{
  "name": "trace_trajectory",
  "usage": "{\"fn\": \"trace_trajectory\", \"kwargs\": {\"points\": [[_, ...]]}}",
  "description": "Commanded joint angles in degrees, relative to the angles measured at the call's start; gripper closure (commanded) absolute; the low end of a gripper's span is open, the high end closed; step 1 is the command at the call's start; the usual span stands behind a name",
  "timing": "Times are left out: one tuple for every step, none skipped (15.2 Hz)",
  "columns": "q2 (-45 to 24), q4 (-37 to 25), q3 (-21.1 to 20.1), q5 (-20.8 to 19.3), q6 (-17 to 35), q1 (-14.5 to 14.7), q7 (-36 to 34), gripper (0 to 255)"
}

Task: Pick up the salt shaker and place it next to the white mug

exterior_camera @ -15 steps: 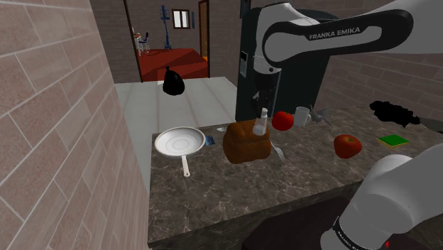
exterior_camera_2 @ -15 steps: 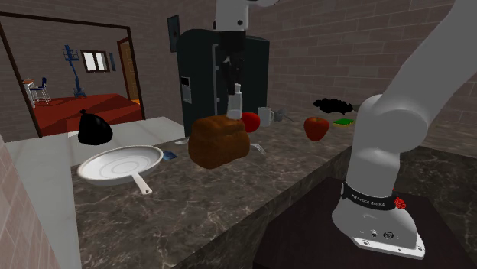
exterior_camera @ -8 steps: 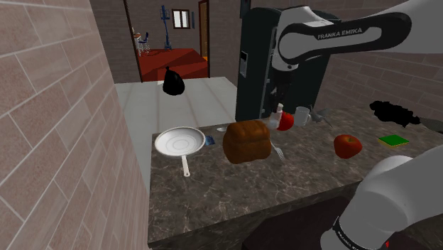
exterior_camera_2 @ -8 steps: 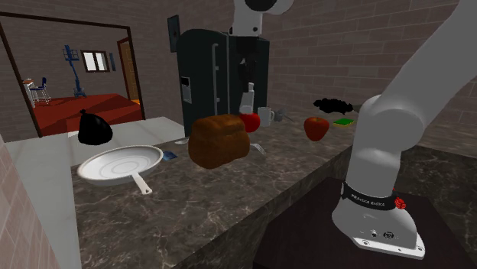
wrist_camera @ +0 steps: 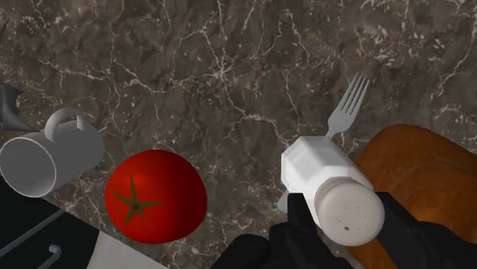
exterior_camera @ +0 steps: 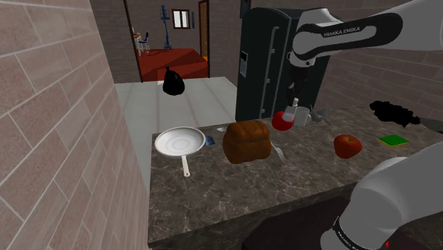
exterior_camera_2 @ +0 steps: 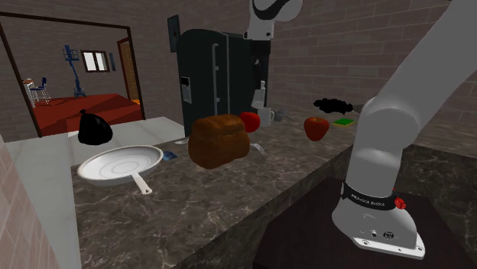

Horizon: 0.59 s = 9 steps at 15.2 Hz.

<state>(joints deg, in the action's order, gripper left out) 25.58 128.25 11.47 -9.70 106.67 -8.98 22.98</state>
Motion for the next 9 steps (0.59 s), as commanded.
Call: {"fn": "trace_trajectory", "kwargs": {"points": [[-1.5,-1.5,2.1,-0.4,0.4,-0.8,2.8,255],[-2.3,-2.3,3.2,-0.6,0.6,-1.2,4.2,255],[-3.2,-3.2,4.3,-0.7,0.8,-1.6,5.7,255],[-4.2,-4.1,5.3,-0.7,1.0,-2.0,7.1,255],[-5.2,-5.1,6.4,-0.7,1.2,-2.3,8.6,255],[-6.3,-6.1,7.5,-0.6,1.4,-2.7,10.1,255],[-7.4,-7.2,8.6,-0.5,1.5,-3.0,11.6,255],[-8.6,-8.4,9.6,-0.3,1.7,-3.4,13.1,255],[-9.8,-9.6,10.7,0.0,1.8,-3.7,14.7,255]]}}
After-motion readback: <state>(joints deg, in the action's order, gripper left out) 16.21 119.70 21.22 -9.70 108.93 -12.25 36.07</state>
